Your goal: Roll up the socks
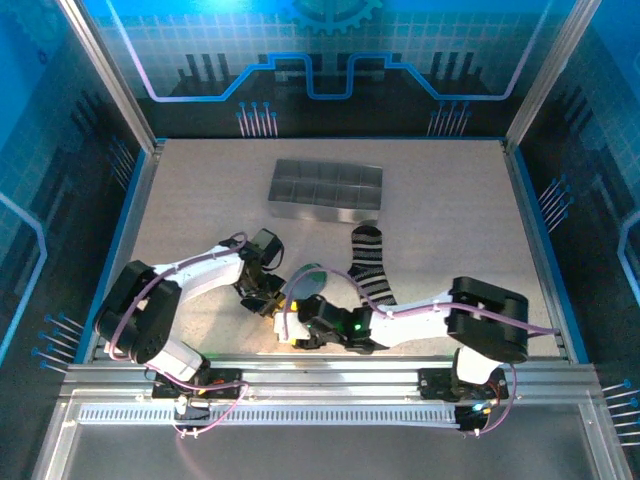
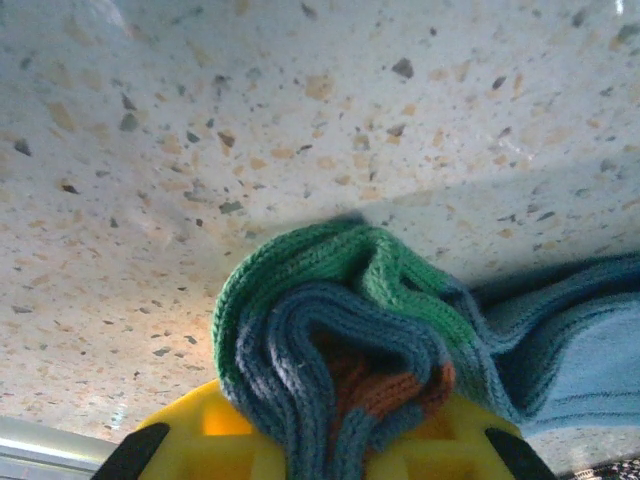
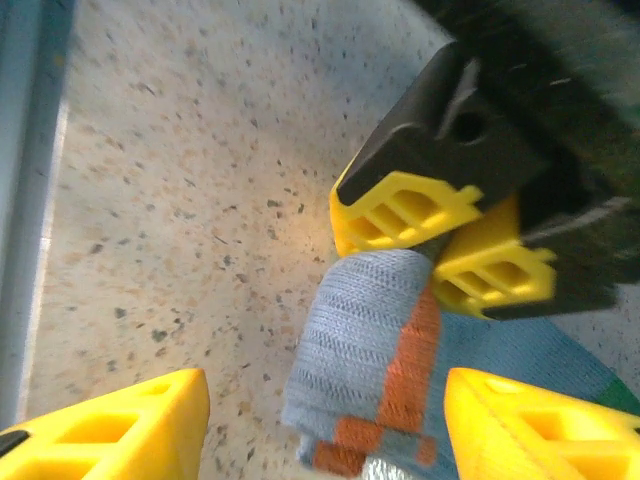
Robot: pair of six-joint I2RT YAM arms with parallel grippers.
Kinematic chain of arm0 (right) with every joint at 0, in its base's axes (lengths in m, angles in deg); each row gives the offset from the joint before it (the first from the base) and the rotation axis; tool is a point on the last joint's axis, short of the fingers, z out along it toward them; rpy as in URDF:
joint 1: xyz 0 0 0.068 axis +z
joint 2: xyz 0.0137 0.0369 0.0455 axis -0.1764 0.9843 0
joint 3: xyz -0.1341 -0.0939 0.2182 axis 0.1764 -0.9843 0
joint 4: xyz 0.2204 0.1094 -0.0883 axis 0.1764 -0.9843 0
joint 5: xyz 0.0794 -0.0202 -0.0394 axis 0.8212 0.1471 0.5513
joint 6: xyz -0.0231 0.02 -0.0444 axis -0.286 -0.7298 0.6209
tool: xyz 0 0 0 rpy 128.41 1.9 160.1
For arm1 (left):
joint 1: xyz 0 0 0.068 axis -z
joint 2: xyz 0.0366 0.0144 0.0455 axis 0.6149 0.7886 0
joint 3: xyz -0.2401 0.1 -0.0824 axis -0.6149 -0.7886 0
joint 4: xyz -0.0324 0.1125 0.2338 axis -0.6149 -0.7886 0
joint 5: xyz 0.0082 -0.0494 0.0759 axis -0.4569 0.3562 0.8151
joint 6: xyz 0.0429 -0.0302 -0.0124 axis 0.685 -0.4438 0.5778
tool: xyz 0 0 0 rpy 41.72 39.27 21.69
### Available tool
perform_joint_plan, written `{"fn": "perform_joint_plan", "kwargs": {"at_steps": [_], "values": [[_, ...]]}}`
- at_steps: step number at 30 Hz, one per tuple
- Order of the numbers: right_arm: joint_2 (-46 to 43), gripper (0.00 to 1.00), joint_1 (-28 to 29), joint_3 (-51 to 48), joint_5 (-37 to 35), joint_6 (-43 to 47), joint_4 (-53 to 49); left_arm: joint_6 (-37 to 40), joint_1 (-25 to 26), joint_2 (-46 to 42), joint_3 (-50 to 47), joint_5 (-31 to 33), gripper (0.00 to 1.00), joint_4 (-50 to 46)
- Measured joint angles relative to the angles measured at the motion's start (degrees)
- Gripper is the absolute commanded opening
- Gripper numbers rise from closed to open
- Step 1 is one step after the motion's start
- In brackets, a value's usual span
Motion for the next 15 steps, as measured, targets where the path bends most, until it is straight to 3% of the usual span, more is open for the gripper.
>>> {"fn": "perform_joint_plan", "kwargs": {"at_steps": [5, 10, 12, 15], "values": [[5.6, 0.51, 0.2, 4.0, -5.0, 1.9, -0.1, 0.0, 0.0, 0.5, 0.5, 0.0, 0.0, -0.7], [8.4, 0.14, 0.2, 7.5, -7.2, 1.3, -2.5, 0.1, 0.0, 0.5, 0.5, 0.3, 0.01, -0.9], [8.4, 0.04, 0.1, 8.3, -7.5, 0.2, -3.7, 0.2, 0.0, 0.0, 0.5, 1.1, 0.14, -1.0], [8.4, 0.0, -0.3, 9.0, -6.5, -2.4, -4.6, 0.2, -0.1, -1.6, 0.1, 2.2, 0.47, -1.0]]}}
